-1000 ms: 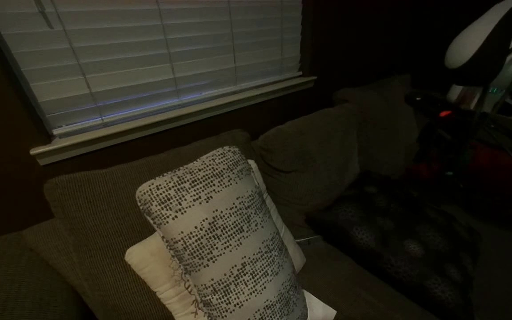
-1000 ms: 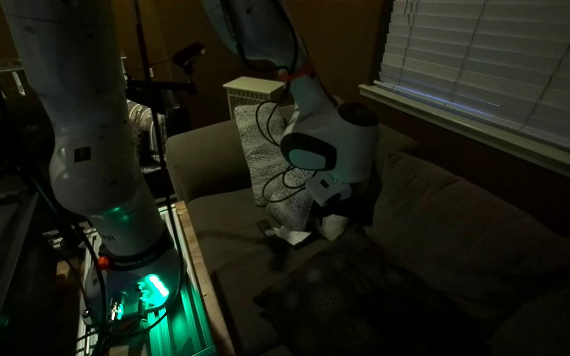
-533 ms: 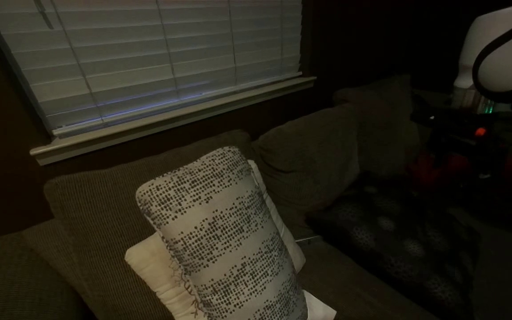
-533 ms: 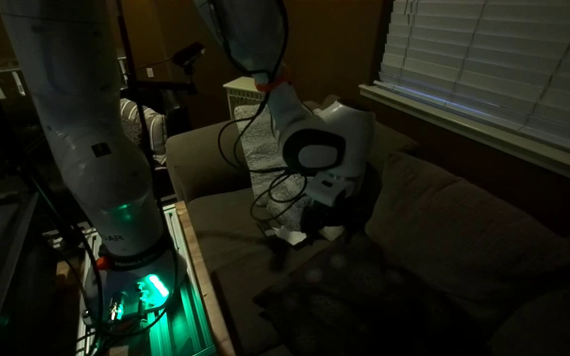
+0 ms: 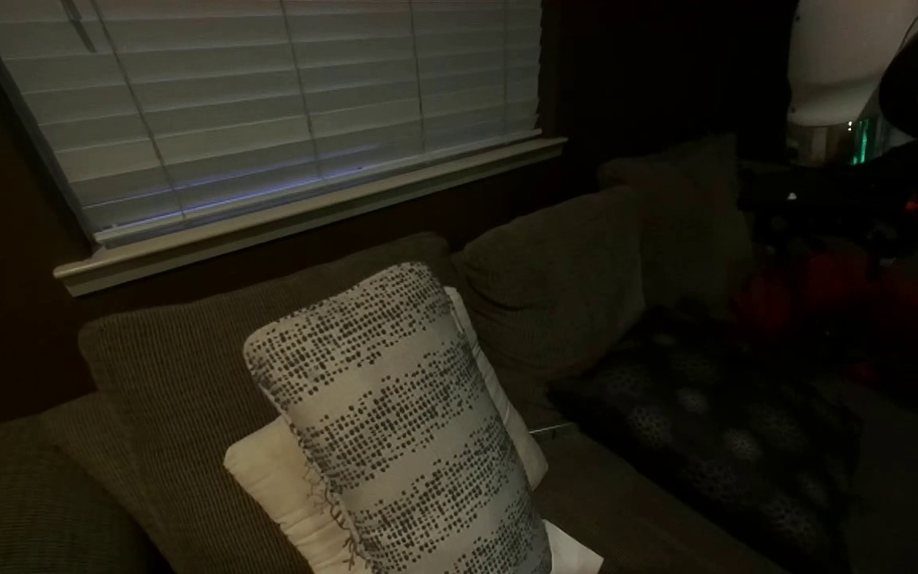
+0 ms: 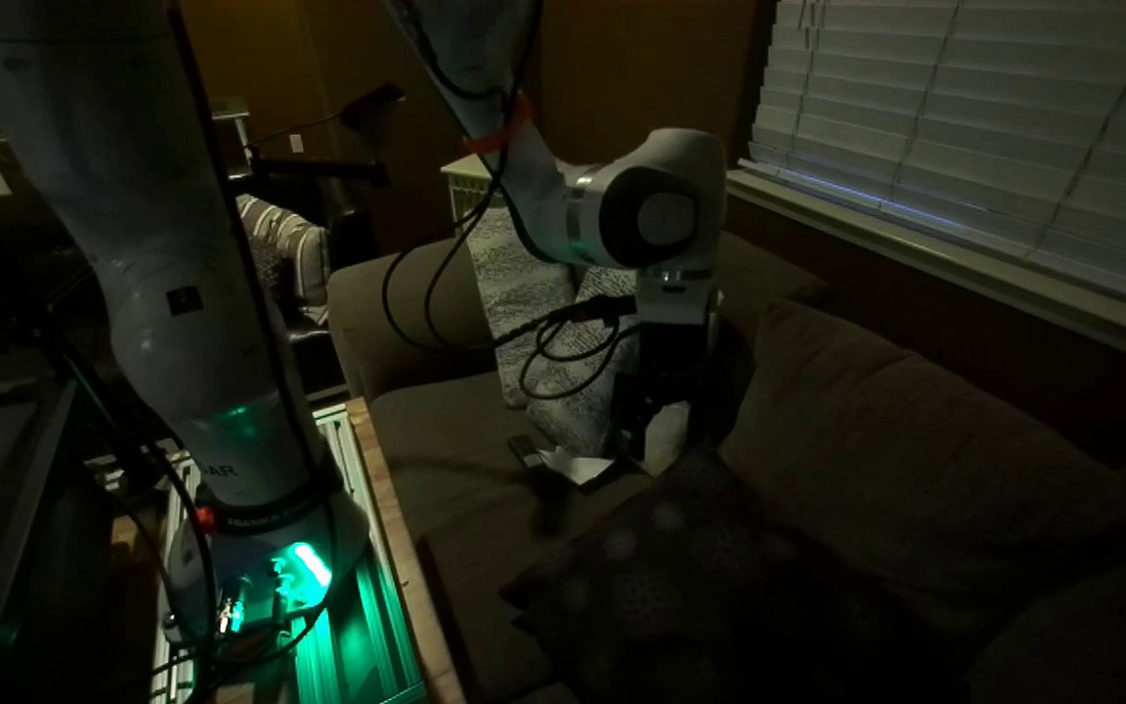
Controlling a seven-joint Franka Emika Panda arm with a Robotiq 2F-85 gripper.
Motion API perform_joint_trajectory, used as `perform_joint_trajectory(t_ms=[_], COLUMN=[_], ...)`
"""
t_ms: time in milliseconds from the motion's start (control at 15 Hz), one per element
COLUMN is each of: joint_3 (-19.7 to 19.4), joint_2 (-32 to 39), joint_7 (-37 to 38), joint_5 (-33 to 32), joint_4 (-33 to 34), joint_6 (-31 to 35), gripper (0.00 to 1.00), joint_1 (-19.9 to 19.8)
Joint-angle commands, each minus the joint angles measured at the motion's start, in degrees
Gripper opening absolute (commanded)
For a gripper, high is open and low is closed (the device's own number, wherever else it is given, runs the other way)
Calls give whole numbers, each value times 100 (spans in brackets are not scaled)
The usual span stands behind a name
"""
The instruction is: Turn the black pillow to the right
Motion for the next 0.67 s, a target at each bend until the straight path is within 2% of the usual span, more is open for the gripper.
perform_joint_trajectory(t_ms=[0, 267, 600], joint_3=[811, 1287, 1513], joint_2=[-435, -567, -673], joint_7=[-552, -1343, -2421], joint_5=[-611, -960, -1296], joint_4=[-152, -355, -605], joint_6=[-234, 84, 650], gripper=[100, 100, 100], joint_1=[-641, -1018, -1261])
